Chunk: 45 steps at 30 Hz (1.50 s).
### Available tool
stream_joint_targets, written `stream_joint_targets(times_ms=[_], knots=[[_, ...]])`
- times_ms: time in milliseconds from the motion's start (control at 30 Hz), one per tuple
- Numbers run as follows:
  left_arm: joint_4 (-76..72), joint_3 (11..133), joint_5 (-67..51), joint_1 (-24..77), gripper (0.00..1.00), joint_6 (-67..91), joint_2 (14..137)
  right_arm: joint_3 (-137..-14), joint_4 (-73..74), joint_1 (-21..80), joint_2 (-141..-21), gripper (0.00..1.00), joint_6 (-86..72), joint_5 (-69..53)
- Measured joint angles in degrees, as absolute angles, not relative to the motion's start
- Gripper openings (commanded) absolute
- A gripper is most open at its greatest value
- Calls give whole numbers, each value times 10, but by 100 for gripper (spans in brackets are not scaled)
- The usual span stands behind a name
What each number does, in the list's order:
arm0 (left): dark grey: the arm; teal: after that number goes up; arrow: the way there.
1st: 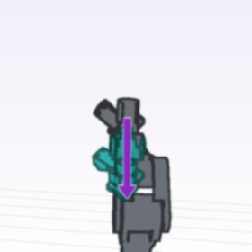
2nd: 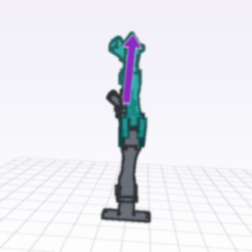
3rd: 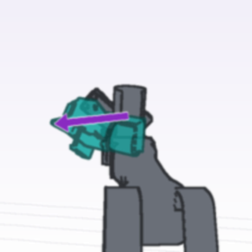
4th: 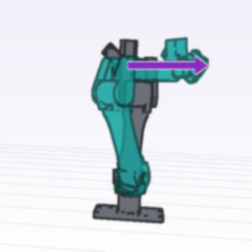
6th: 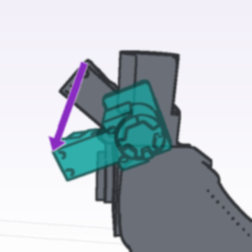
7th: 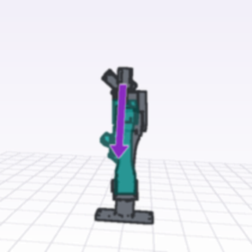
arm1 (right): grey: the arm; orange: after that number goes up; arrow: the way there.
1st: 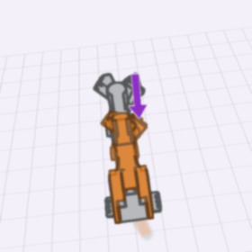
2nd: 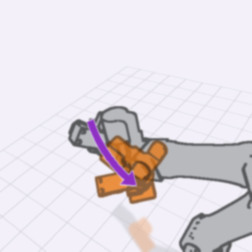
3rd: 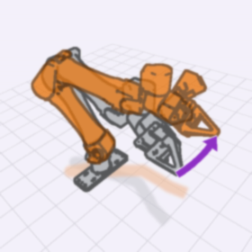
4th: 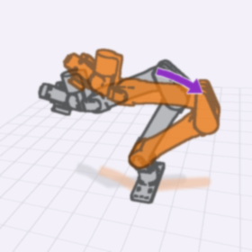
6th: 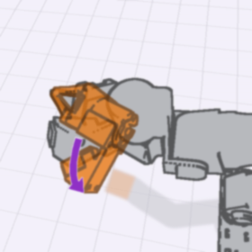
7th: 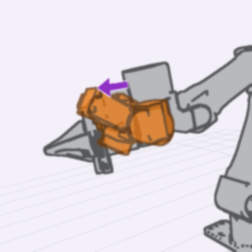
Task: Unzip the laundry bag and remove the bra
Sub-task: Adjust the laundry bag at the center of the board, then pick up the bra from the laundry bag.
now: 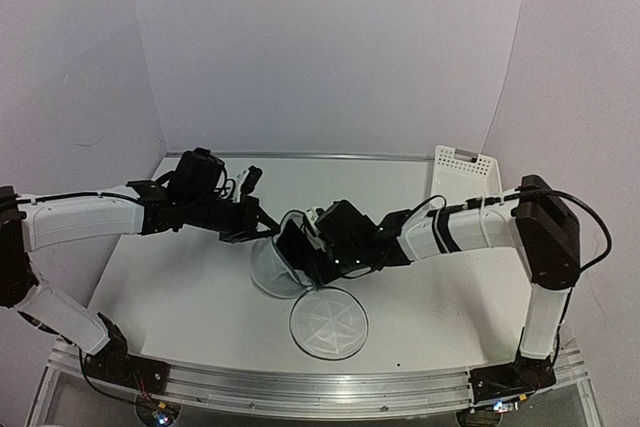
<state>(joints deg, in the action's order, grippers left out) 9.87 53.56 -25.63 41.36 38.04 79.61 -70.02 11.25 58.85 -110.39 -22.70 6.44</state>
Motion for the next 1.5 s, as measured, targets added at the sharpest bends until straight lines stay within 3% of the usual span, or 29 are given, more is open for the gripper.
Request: stream_joint_targets(times_ms=[333, 600, 833, 1500], knots=[[54, 536, -284, 433, 0, 407, 818, -613, 112, 562, -988, 63, -209, 63], [13, 536, -295, 443, 0, 424, 841, -594, 109, 556, -941, 59, -192, 13], [8, 536, -294, 444, 0, 426, 847, -640, 100, 556, -980, 57, -195, -24], [-1, 523, -283, 444, 0, 423, 848, -695, 62, 556, -1119, 64, -177, 23]])
